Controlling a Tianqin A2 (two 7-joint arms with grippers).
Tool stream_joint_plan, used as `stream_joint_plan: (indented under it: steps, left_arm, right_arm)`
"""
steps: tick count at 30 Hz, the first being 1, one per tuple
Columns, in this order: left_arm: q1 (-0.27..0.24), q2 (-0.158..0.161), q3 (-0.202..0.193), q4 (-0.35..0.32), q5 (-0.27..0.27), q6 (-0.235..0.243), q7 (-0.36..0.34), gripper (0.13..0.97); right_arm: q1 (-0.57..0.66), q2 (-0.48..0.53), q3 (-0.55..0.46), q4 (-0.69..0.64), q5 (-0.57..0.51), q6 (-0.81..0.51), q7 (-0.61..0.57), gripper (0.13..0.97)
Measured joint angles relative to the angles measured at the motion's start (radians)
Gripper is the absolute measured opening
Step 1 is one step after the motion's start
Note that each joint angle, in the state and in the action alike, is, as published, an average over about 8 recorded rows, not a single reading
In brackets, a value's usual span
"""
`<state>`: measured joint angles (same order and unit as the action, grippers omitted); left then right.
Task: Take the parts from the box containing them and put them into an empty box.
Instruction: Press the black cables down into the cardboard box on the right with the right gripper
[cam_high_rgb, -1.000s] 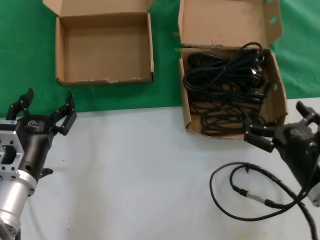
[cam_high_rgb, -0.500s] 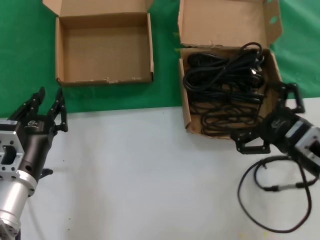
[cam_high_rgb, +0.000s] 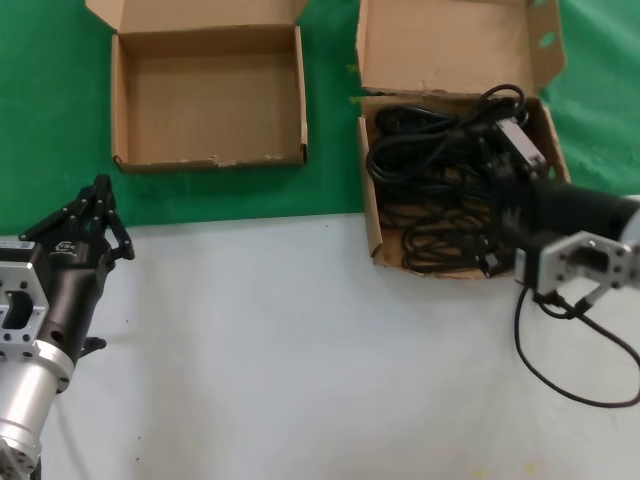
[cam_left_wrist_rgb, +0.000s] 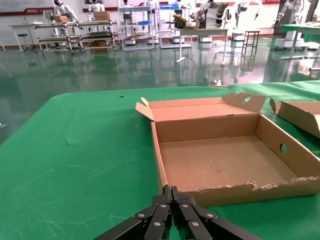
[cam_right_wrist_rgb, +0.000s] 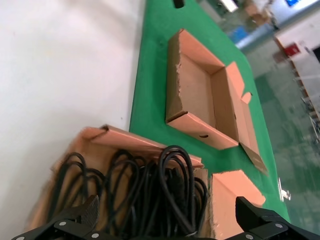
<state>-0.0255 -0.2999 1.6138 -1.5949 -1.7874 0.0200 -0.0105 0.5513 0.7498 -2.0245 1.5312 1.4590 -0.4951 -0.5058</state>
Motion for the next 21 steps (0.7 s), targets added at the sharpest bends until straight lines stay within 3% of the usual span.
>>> stream_joint_plan:
  steps: [15,21]
  left_arm:
    - [0.0,0.0,0.0,0.0,0.0,0.0,0.0,0.146]
    - [0.0,0.0,0.0,0.0,0.0,0.0,0.0,0.145]
  right_arm:
    - [0.204,-0.123,-0.046,-0.15,-0.159,-0.095,-0.023,0.909]
    - [0.237,-0.149,-0.054,-0.17,-0.219,-0.117,0.008,0.82]
